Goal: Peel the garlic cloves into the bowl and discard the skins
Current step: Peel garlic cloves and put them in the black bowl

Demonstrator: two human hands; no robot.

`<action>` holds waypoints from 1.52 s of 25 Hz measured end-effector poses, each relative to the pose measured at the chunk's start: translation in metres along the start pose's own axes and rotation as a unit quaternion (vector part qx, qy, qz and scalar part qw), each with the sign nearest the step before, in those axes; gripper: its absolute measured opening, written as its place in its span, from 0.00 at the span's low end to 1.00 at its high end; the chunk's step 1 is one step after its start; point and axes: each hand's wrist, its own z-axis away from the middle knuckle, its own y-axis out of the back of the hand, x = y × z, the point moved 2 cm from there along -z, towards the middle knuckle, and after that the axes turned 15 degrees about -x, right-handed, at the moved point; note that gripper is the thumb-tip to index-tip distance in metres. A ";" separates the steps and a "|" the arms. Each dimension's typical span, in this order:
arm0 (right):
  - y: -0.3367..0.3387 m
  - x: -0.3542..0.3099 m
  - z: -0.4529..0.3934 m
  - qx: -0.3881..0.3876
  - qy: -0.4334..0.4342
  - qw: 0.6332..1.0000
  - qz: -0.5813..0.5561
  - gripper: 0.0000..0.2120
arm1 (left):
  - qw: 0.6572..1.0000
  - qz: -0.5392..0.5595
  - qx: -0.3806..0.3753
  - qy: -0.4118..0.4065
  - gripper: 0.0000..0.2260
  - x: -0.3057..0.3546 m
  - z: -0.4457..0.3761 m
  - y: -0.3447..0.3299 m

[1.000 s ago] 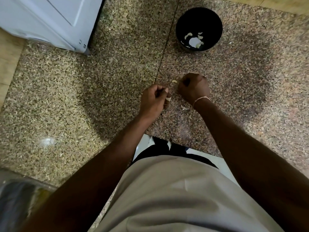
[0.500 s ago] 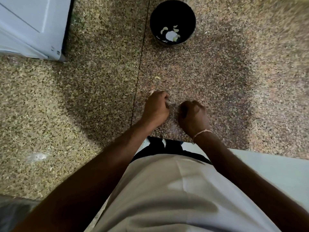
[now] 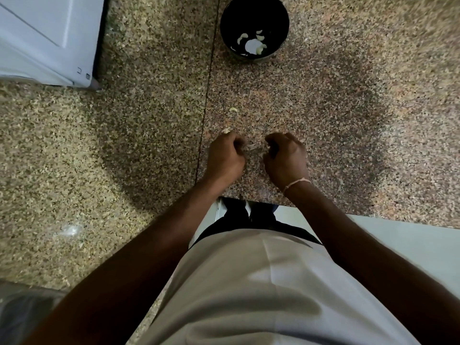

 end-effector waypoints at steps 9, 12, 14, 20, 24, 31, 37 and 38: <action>0.000 -0.005 -0.004 0.001 0.039 0.997 -0.063 0.13 | 1.000 0.014 -0.011 -0.002 0.12 0.013 -0.002 -0.013; 0.010 0.006 -0.007 -0.013 0.032 0.996 -0.077 0.15 | 0.999 0.045 0.004 0.005 0.13 0.004 0.000 -0.011; 0.014 0.012 -0.007 -0.021 0.021 0.994 -0.104 0.16 | 0.999 0.051 0.003 0.004 0.11 -0.001 0.001 -0.010; 0.018 0.017 -0.013 -0.024 0.014 0.985 -0.170 0.17 | 0.999 0.044 0.021 0.006 0.09 0.002 -0.004 -0.015; 0.026 0.019 -0.016 -0.013 0.009 0.963 -0.270 0.19 | 0.999 0.037 0.028 -0.004 0.07 0.008 -0.006 -0.017; 0.034 0.027 -0.001 -0.032 -0.037 0.999 -0.014 0.11 | 1.000 -0.007 -0.001 0.010 0.12 0.009 -0.008 -0.015; 0.008 -0.001 -0.001 0.001 0.010 1.000 -0.029 0.09 | 0.999 -0.013 -0.026 -0.023 0.10 0.021 -0.011 -0.025; 0.009 -0.002 -0.003 0.013 0.010 0.999 -0.044 0.10 | 1.000 -0.005 -0.017 -0.025 0.10 0.021 -0.010 -0.023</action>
